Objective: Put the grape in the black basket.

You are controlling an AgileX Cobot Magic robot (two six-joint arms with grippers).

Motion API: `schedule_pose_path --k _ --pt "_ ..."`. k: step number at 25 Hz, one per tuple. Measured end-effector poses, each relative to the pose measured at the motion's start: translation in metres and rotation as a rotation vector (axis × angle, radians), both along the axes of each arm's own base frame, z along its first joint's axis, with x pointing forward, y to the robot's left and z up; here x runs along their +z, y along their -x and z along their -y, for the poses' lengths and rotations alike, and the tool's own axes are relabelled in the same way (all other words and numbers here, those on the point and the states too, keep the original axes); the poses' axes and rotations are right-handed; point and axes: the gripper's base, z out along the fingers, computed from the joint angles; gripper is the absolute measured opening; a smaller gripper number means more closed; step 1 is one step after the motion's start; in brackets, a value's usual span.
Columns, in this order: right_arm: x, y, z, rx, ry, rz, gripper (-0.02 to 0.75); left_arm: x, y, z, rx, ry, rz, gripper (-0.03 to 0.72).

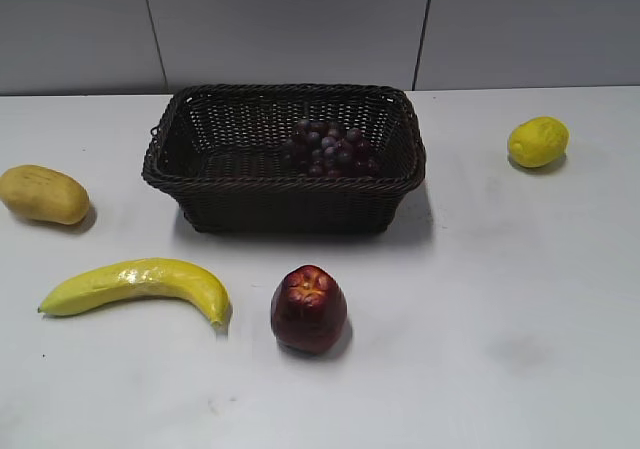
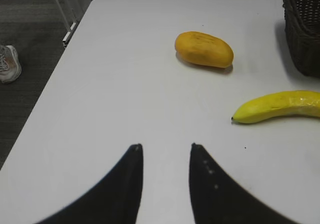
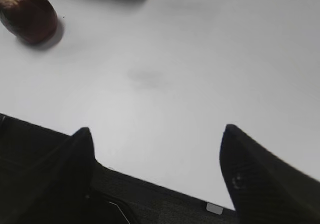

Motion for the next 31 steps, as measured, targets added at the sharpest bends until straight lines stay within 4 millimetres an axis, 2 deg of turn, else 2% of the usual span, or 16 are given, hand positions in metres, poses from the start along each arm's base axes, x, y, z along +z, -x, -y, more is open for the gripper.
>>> schedule_pose_path --k 5,13,17,31 --pt "0.001 0.004 0.006 -0.129 -0.013 0.033 0.591 0.000 0.000 0.000 0.000 0.000 0.000 0.237" --pt "0.003 0.028 0.014 -0.336 -0.052 0.194 0.591 0.000 0.000 0.000 0.000 0.000 0.000 0.237" --pt "0.003 0.036 0.014 -0.359 -0.063 0.241 0.591 0.000 0.000 0.000 0.000 0.000 0.000 0.237" --pt "0.003 0.036 0.014 -0.359 -0.068 0.243 0.589 0.000 0.000 0.000 0.000 0.000 0.000 0.237"
